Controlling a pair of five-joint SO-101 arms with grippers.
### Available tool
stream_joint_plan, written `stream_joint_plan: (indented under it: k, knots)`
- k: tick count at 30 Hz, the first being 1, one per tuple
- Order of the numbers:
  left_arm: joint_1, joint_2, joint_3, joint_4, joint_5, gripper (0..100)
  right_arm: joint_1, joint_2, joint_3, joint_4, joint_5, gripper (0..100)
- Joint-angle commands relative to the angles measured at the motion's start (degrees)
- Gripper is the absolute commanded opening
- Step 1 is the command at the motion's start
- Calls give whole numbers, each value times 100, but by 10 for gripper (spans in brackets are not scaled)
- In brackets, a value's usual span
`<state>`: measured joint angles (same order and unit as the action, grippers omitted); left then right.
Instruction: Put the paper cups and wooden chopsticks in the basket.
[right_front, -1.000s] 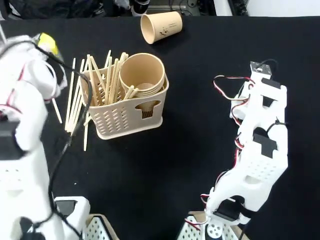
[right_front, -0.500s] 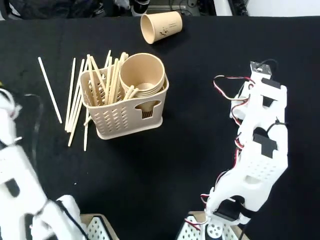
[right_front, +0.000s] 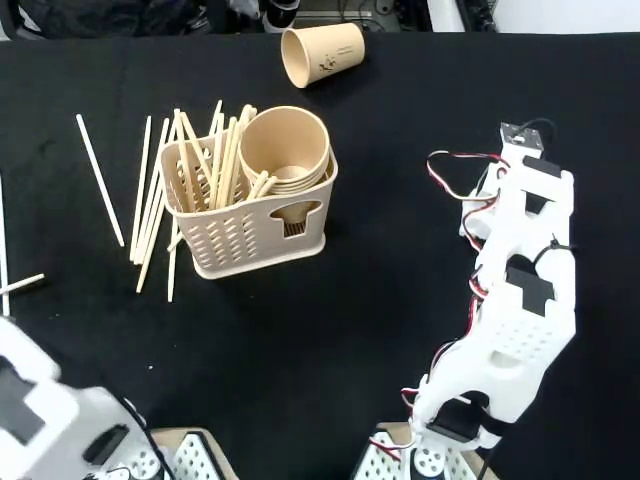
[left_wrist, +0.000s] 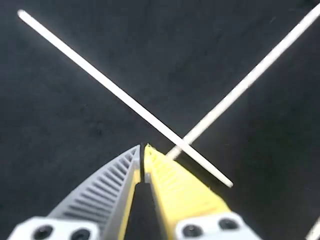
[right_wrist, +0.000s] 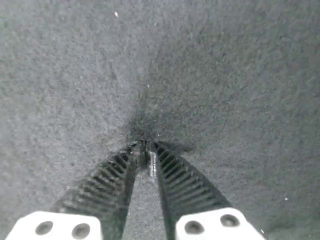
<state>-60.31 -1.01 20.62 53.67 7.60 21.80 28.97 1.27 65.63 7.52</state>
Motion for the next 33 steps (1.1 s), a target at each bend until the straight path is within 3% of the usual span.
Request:
stream_joint_plan:
  k: [1, 6, 10, 14, 17, 21, 23, 25, 33]
  knots:
    - [-189, 1178, -1191, 167, 475, 90, 0, -136, 31, -18, 35, 12]
    - [-391, 2813, -3011, 1011, 1653, 309, 0, -136, 31, -18, 26, 12]
    - [-497, 3543, -4347, 1820, 2066, 328, 0, -136, 31, -18, 26, 12]
    - [-602, 4035, -4998, 2022, 2251, 328, 0, -136, 31, -18, 18, 12]
    - [-602, 4343, -5130, 2013, 2251, 259, 0, -136, 31, -18, 18, 12]
    - [-567, 4501, -5226, 2022, 2171, 18, 0, -136, 31, -18, 9, 12]
    - [-426, 4457, -5376, 2242, 2048, 51, 0, -136, 31, -18, 9, 12]
    - [-233, 4369, -5657, 2488, 1925, 23, 0, -136, 31, -18, 9, 12]
    - [927, 4158, -7319, 3323, 281, 28, 0, -136, 31, -18, 9, 12]
